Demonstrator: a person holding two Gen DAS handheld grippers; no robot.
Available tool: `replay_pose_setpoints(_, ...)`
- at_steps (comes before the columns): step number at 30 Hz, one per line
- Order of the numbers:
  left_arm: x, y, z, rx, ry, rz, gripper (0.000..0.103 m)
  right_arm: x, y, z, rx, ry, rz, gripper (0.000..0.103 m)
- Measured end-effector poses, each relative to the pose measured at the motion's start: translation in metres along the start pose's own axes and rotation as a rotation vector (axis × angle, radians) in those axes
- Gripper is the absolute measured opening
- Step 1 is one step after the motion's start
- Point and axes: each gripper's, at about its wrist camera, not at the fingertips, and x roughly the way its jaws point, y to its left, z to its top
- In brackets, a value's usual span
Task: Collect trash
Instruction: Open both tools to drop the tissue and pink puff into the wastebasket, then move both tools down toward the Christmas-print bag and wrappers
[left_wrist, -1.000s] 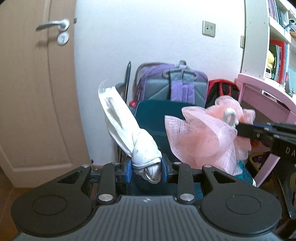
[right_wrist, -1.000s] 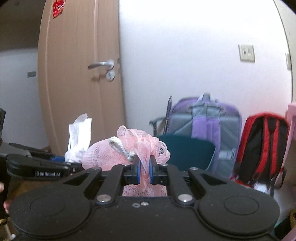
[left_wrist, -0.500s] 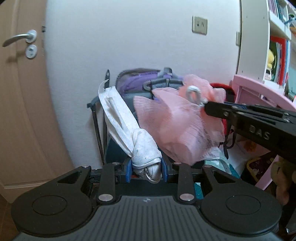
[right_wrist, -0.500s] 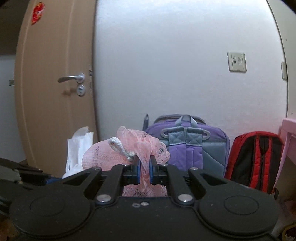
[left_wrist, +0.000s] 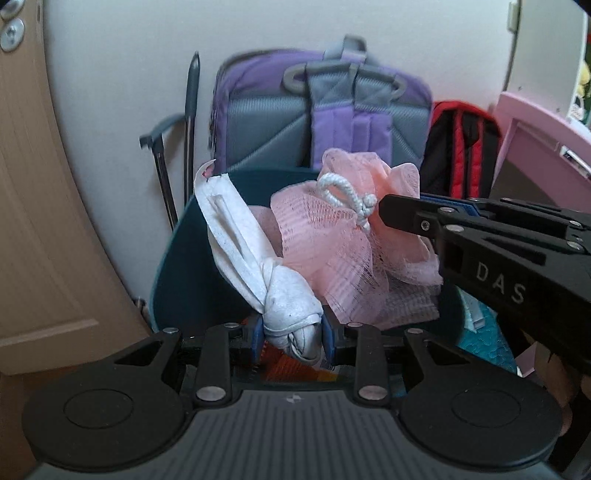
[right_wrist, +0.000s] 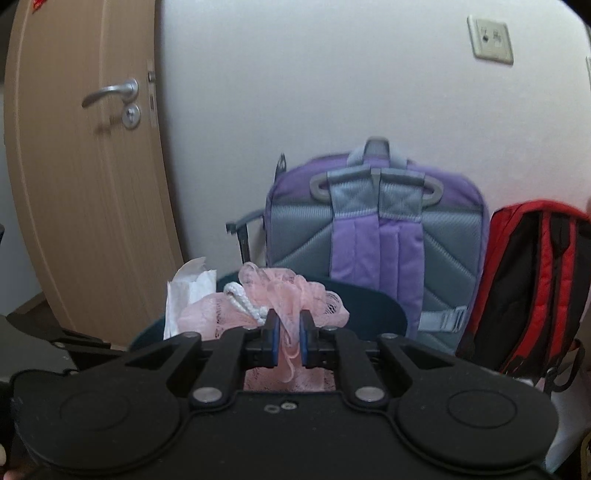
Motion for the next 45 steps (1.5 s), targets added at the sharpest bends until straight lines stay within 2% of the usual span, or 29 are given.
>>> replay_pose_setpoints(6, 0.025, 0.005, -0.002, 0.001, 0.044, 0.009, 0.031, 0.020, -0.005, -0.013, 0.016, 0.072, 0.011, 0.018)
replay_pose_setpoints(12, 0.030, 0.001, -0.002, 0.011, 0.036, 0.016, 0.040, 0.022, -0.011, -0.020, 0.044, 0.093, 0.011, 0.023)
replay_pose_setpoints(15, 0.026, -0.001, -0.002, 0.003, 0.024, 0.015, 0.055, 0.016, -0.016, -0.018, 0.066, 0.090, 0.010, 0.027)
replay_pose_setpoints(16, 0.025, -0.001, 0.000, -0.002, 0.020, 0.019, 0.066, 0.012, -0.016, -0.018, 0.071, 0.086, 0.011, 0.030)
replay_pose_setpoints(17, 0.022, -0.001, 0.000, -0.005, 0.011, 0.020, 0.068, 0.007, -0.017, -0.017, 0.072, 0.083, 0.012, 0.031)
replay_pose_setpoints(22, -0.001, -0.003, -0.004, -0.014, -0.019, 0.024, 0.068, -0.017, -0.015, -0.011, 0.076, 0.060, 0.014, 0.034)
replay_pose_setpoints(28, -0.044, -0.005, -0.009, -0.029, -0.060, 0.033, 0.068, -0.056, -0.005, -0.005, 0.071, 0.029, 0.023, 0.036)
replay_pose_setpoints(31, -0.069, -0.007, -0.014, -0.033, -0.083, 0.038, 0.068, -0.078, 0.000, -0.005, 0.070, 0.019, 0.034, 0.040)
replay_pose_setpoints(35, -0.100, -0.009, -0.023, -0.039, -0.107, 0.036, 0.068, -0.107, 0.008, -0.008, 0.055, 0.005, 0.042, 0.047)
replay_pose_setpoints(38, -0.123, -0.012, -0.033, -0.038, -0.127, 0.037, 0.072, -0.128, 0.013, -0.009, 0.041, -0.008, 0.051, 0.048)
replay_pose_setpoints(45, -0.163, -0.012, -0.059, -0.046, -0.157, 0.022, 0.073, -0.168, 0.035, -0.018, -0.024, -0.024, 0.076, 0.051)
